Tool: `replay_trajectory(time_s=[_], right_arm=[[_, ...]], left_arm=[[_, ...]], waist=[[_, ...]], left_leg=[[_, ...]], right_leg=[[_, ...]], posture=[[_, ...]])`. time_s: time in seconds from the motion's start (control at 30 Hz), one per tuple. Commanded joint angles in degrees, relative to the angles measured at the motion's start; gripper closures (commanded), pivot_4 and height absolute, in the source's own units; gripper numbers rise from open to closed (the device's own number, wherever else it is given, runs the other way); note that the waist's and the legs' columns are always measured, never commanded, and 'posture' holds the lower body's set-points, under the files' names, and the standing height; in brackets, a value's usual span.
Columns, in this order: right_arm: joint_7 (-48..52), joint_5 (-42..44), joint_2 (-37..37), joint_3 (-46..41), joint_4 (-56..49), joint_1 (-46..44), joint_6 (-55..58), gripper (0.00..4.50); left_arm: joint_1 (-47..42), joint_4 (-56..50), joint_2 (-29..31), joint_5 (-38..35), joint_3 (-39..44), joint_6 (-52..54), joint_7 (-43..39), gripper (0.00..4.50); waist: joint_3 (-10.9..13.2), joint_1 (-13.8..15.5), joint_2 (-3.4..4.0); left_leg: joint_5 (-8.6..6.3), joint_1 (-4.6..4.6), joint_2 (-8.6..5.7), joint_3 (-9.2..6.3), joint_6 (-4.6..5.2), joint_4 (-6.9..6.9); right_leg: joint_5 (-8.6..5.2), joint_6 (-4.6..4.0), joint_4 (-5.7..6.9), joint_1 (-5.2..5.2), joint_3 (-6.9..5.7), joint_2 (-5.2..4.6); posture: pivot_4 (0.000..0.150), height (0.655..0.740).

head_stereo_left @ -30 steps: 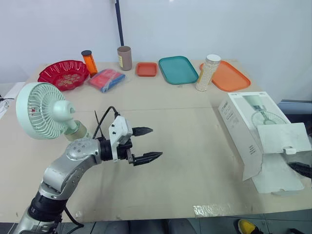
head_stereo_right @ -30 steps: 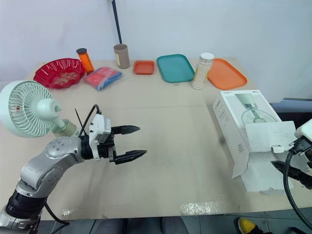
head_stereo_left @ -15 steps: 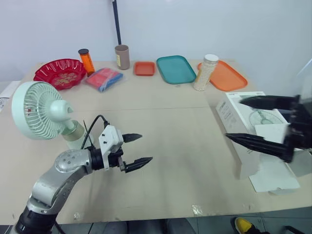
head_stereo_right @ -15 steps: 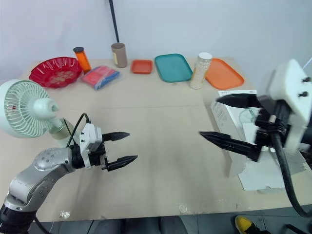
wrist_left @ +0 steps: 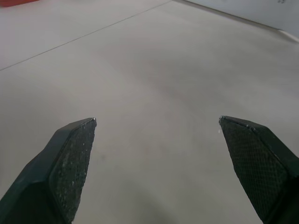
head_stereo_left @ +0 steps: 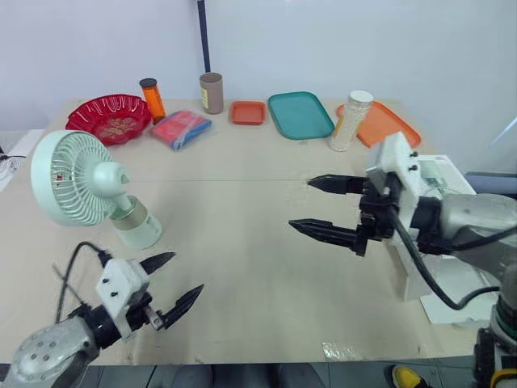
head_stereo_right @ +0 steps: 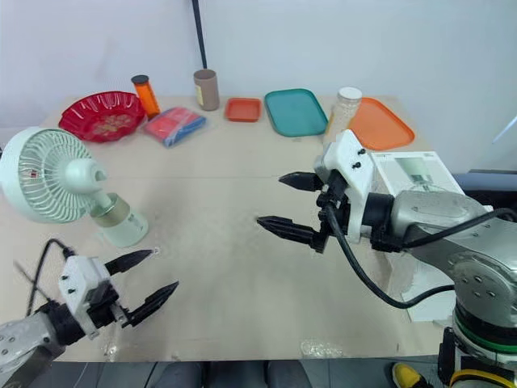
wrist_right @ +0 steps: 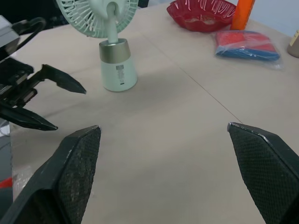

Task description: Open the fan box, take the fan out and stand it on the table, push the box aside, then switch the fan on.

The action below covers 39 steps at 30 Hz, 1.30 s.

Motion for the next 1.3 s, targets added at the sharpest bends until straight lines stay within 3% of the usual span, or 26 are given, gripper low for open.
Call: replay_trajectory(time_s=[0.03,0.2,0.4,0.83,1.07,1.3], right_arm=[[-3.1,2.8,1.9,1.1,2.2,-3.3,0.4,0.07],[-4.8,3.7,4.1,4.1,3.5,-5.1,-0.4,0.07],[-5.1,2.9,5.1,7.0,2.5,-5.9,-2.0,0.07],[-3.4,-1.4,5.9,11.9,4.0,-8.3,-6.3,0.07],[-3.6,-2.0,7.2,13.0,3.8,-8.4,-7.2,0.07],[-4.0,-2.5,8.0,13.3,3.7,-8.5,-7.4,0.07]], left_arm=[[7.7,-7.2,-3.3,1.0,7.5,-3.5,2.5,0.00],[21.1,-10.3,-11.2,0.8,17.3,-7.0,4.4,0.00],[20.4,-7.3,-12.8,-2.7,24.0,-5.3,9.3,0.00],[8.7,5.5,0.6,-13.6,33.9,-0.5,7.5,0.00],[0.5,2.9,7.8,-21.7,32.7,7.9,13.9,0.00],[-9.7,4.0,9.9,-22.9,28.3,13.3,22.4,0.00]], waist=[[0.0,0.0,-0.04],[0.0,-0.2,-0.07],[0.0,-0.3,-0.05],[0.0,-0.8,-0.11],[0.0,-1.0,-0.11],[0.0,-1.0,-0.07]], left_leg=[[0.00,-0.01,0.00,0.00,0.00,0.00],[-0.04,-0.03,-0.01,0.02,0.03,-0.01],[-0.03,-0.02,-0.03,0.00,0.03,-0.01],[-0.06,-0.04,0.03,-0.04,0.00,-0.04],[-0.06,-0.04,0.03,-0.06,-0.01,-0.04],[-0.06,-0.03,0.02,-0.06,-0.01,-0.04]], right_leg=[[0.00,0.00,-0.01,0.01,0.00,0.00],[-0.03,-0.03,-0.07,-0.01,0.00,0.00],[-0.08,0.02,-0.07,0.01,0.00,0.01],[-0.09,-0.06,-0.03,-0.07,-0.05,0.04],[-0.08,-0.06,-0.01,-0.06,-0.07,0.01],[-0.07,-0.08,0.01,-0.06,-0.08,0.01]], posture=[[0.150,0.7400],[0.150,0.7400],[0.150,0.7400],[0.150,0.7400],[0.150,0.7400],[0.150,0.7400]])
